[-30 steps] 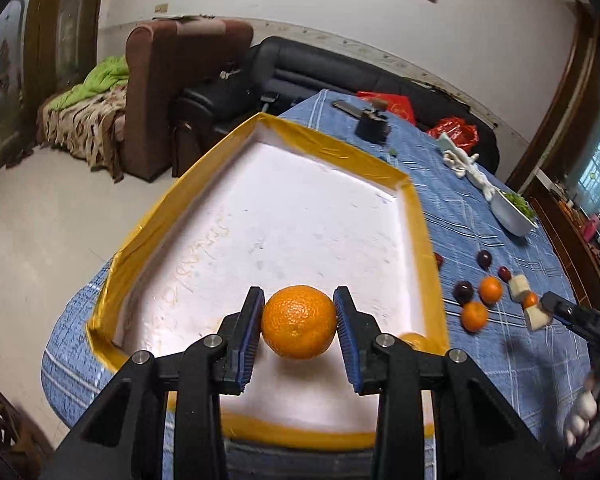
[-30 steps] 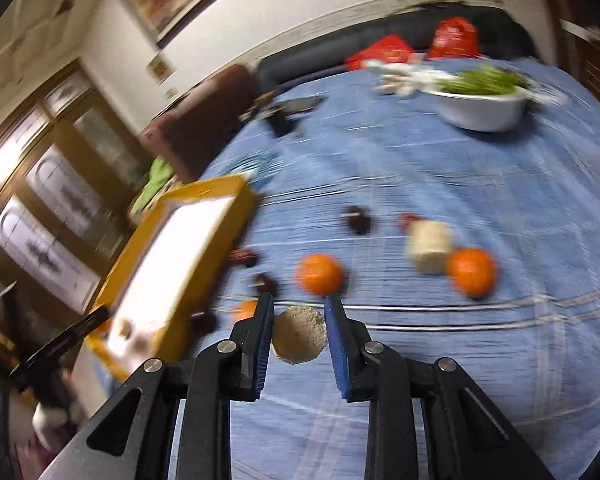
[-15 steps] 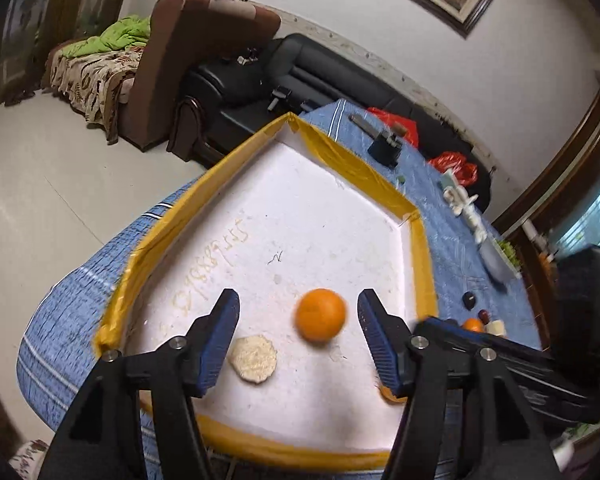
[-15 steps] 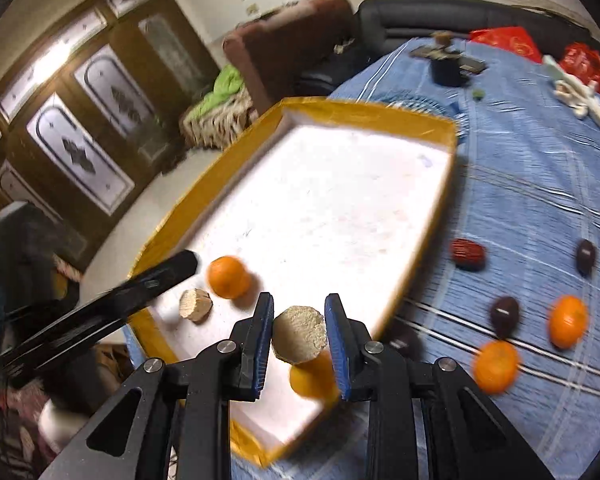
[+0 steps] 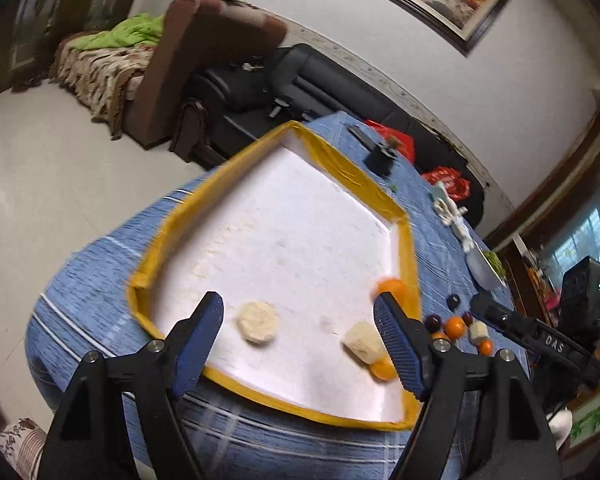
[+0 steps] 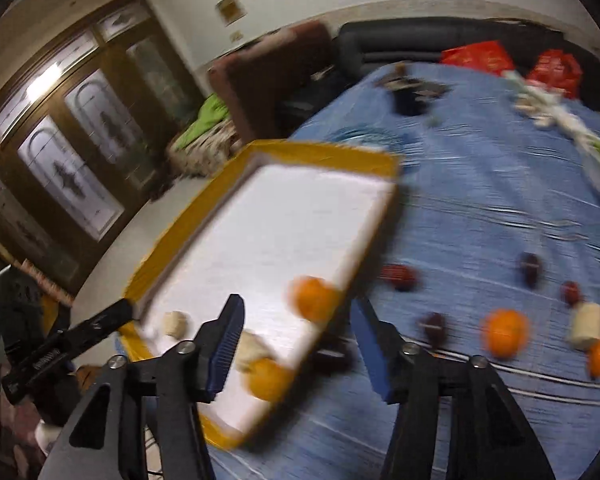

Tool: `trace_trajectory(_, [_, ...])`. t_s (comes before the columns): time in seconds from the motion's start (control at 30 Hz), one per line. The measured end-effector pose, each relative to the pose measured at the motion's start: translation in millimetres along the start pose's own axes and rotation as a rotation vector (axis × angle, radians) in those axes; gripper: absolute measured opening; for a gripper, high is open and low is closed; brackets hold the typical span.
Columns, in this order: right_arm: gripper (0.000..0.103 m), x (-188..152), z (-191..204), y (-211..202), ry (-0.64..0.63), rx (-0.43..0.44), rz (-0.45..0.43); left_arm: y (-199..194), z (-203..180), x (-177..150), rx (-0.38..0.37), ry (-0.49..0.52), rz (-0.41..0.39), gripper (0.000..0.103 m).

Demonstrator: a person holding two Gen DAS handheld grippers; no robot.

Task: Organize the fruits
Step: 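Grasp an orange with the left tool while the right tool grasps another orange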

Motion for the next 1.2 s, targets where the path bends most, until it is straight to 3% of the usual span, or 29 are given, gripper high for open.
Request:
trace_trajectory(0.3, [0.063, -47, -137, -65, 0.266, -0.123, -0.079, 22, -94, -26, -0.006, 0.245, 0.061, 0.08])
trace_trajectory(0.53, [0.063, -59, -175, -69, 0.283, -0.253, -0.106, 48, -156, -60, 0.011, 0.442, 0.117, 0.08])
trace_trajectory(0.63, [0.063, -55, -187, -71, 0.272, -0.319, -0.129, 61, -172, -68, 0.005, 0.48, 0.142, 0.08])
trace_trajectory(0.83, [0.063, -40, -206, -56, 0.27, -0.297, -0.11, 93, -193, -75, 0.025, 0.51, 0.194, 0.08])
trace_trajectory(1.0, [0.063, -53, -214, -55, 0.306, -0.215, -0.085, 117, -197, -69, 0.05, 0.492, 0.216, 0.08])
trace_trajectory(1.2, [0.063, -63, -210, -54, 0.277, -0.228, -0.043, 145, -203, -67, 0.094, 0.502, 0.246, 0.08])
Point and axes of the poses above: each gripper's, at about its wrist camera, not at the fingertips, and y roughly the way its jaws point, z to its left, x to its top, the point moved 4 cm from there along y, roughly the way its jaws point, and after that the axes turned 9 degrees about z, right-handed, at the moved point
